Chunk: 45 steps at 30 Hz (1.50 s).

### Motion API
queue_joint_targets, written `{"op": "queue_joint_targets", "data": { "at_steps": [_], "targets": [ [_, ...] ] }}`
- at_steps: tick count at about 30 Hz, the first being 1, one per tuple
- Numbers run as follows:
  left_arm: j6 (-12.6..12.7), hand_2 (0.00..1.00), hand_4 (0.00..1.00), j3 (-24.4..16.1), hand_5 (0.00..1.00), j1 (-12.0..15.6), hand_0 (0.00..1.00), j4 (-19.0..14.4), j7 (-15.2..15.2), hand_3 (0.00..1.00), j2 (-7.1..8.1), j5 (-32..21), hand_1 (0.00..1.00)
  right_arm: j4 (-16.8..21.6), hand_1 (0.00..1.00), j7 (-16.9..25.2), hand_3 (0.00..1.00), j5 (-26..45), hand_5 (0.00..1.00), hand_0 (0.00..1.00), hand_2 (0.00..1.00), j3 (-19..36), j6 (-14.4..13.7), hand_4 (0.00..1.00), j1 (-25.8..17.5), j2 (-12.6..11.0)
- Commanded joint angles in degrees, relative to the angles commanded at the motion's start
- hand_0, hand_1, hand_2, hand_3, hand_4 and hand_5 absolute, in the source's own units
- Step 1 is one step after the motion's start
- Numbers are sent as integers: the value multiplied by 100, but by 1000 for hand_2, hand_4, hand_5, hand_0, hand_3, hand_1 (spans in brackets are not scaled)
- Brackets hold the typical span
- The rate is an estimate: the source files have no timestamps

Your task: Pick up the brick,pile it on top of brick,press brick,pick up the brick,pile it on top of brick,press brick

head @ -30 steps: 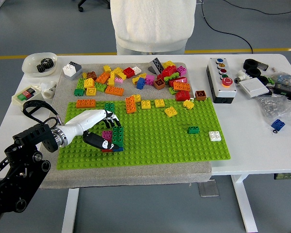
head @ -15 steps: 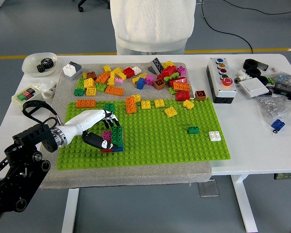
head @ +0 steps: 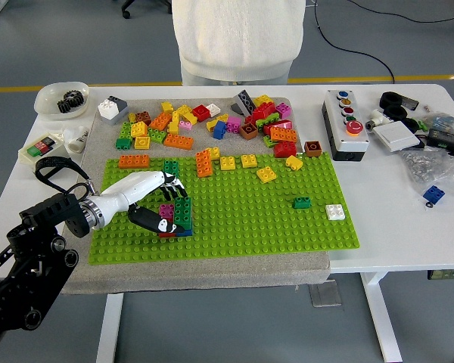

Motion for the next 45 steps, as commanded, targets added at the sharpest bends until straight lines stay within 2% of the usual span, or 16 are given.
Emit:
{"op": "queue_joint_targets", "data": {
  "at_steps": [16, 17, 28, 29, 34, 35, 40, 41, 45],
  "targets": [
    [72, 523, 791, -19, 225, -36, 706, 23, -16, 544, -17, -14, 587, 0, 643, 7, 621, 0, 414, 742, 714, -8, 0, 857, 7, 5],
    [70, 524, 819, -22, 212, -36, 709, 26, -18, 545, -16, -4, 590, 0, 643, 7, 620, 0, 414, 742, 714, -7, -1, 857, 5, 5],
    [64, 524, 844, -40, 210, -44, 711, 37, -33, 545, -12, 34, 595, 0, 642, 7, 620, 0, 414, 742, 714, -3, -4, 857, 4, 5],
    [62, 525, 878, -42, 219, -45, 713, 37, -34, 543, -12, 36, 605, 0, 643, 7, 621, 0, 414, 743, 714, -3, -5, 856, 4, 5],
    [36, 525, 878, -42, 219, -43, 713, 36, -45, 543, -8, 53, 605, 0, 643, 8, 621, 0, 414, 743, 714, -8, -4, 856, 3, 5],
    [35, 527, 921, -42, 228, -43, 714, 36, -46, 547, -9, 54, 615, 0, 643, 8, 621, 0, 414, 741, 714, -8, -4, 857, 2, 5],
    [19, 527, 921, -42, 228, -32, 714, 40, -55, 547, -2, 65, 615, 0, 643, 11, 621, 0, 414, 741, 714, -20, -2, 857, -2, 9],
    [17, 529, 978, -46, 227, -31, 714, 41, -56, 550, -2, 67, 623, 0, 643, 11, 621, 0, 414, 742, 714, -20, -1, 856, -3, 9],
    [15, 529, 978, -59, 227, -29, 714, 45, -60, 550, -2, 72, 623, 0, 643, 13, 621, 0, 414, 742, 714, -25, -1, 856, -9, 10]
  ]
}}
